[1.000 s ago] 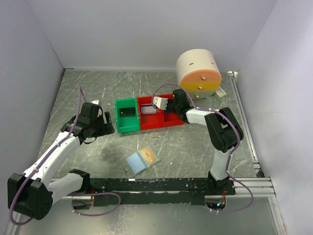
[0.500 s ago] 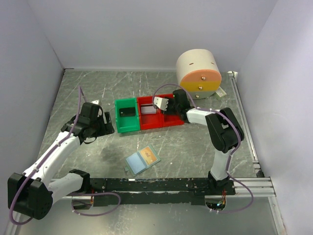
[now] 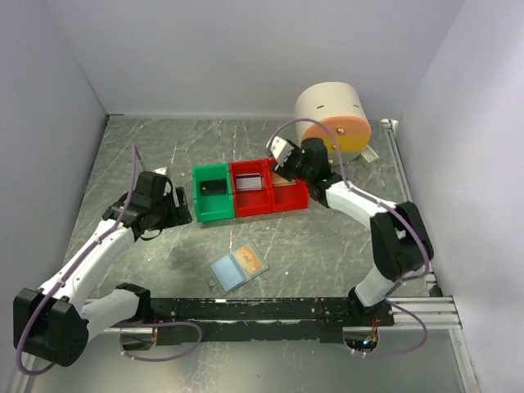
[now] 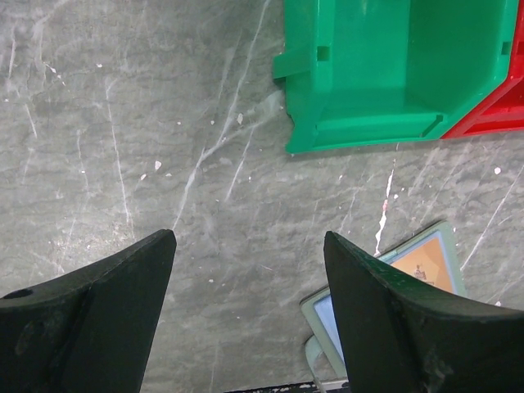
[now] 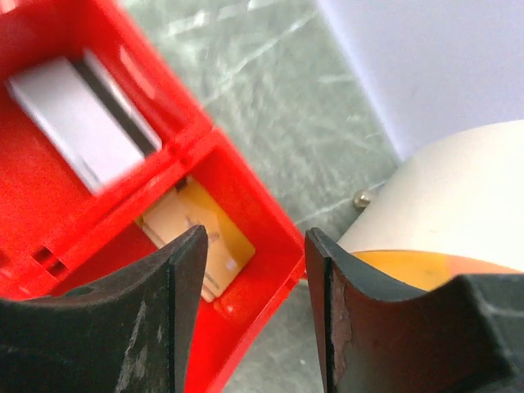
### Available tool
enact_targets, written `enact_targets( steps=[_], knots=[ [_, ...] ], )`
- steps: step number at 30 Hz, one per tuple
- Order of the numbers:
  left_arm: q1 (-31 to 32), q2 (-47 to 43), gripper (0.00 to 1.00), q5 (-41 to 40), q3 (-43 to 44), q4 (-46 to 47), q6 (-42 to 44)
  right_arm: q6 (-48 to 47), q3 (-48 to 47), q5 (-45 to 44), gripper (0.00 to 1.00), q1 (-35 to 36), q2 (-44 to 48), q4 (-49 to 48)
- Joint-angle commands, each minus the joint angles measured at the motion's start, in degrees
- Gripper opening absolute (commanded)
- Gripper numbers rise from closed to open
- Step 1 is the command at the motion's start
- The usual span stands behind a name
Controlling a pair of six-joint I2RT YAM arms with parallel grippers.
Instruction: Take the credit cards out of the card holder
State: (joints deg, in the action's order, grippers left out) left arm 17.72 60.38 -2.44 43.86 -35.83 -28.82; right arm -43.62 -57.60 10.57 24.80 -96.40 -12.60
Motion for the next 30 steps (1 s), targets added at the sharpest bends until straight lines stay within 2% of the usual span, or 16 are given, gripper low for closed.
enact_targets(
  steps=[1,3,4,5,6,9,10,12,14,16,18,21,25,28,30],
  knots=[
    [-0.31,-0.91,0.85,2.21,0.20,1.34,1.38,27.39,1.45,2.23,0.53,-0.05,8.77,-4.16],
    [-0.31,-1.39,0.85,2.85,0.12,1.57,1.56,41.94,2.65,0.51,0.58,-0.10,10.89,-3.20],
    [-0.31,-1.67,0.85,3.30,0.03,1.82,1.61,50.73,2.92,-1.23,0.67,-0.18,11.38,-0.74],
    [-0.31,-2.13,0.85,3.83,-0.12,2.02,1.70,59.36,2.59,-2.03,0.71,-0.27,11.38,2.73],
    [-0.31,-2.64,0.86,4.36,-0.23,2.32,1.79,63.71,2.03,0.91,0.72,-0.63,10.76,6.00],
    [-0.31,-4.35,0.88,6.01,-0.82,3.33,2.05,69.12,0.66,16.08,0.80,-1.37,7.18,12.28],
    [-0.31,-4.99,0.88,6.52,-1.09,3.77,2.06,71.76,1.62,20.28,0.84,-1.41,6.64,11.31],
    [-0.36,-6.04,0.92,8.13,-1.64,4.64,1.63,78.54,7.65,25.49,0.91,-1.28,8.02,3.22],
    [-0.31,-6.72,0.94,10.95,-2.49,5.90,-0.02,84.79,15.50,26.27,0.93,-0.81,11.49,-4.18],
    [-0.27,-6.86,0.95,14.90,-3.44,7.35,-2.46,85.61,17.55,24.71,0.92,0.55,13.92,-3.25],
    [-0.23,-6.96,0.94,19.90,-5.41,9.92,-6.01,82.38,17.17,21.02,0.89,2.71,15.99,2.71],
    [1.33,-8.77,0.91,25.38,-9.03,16.23,-12.14,79.69,17.23,15.96,0.79,6.35,18.86,9.61],
    [9.70,-10.34,0.89,20.84,-10.74,21.18,-18.61,80.20,19.36,12.08,0.66,9.56,21.72,13.12],
    [17.71,-7.62,0.84,16.03,-10.31,22.40,-21.65,81.14,21.18,11.60,0.58,11.42,21.84,12.68],
    [21.84,-5.13,0.80,13.38,-10.05,22.90,-23.36,81.55,21.83,12.30,0.48,12.80,20.91,12.05]
  ],
)
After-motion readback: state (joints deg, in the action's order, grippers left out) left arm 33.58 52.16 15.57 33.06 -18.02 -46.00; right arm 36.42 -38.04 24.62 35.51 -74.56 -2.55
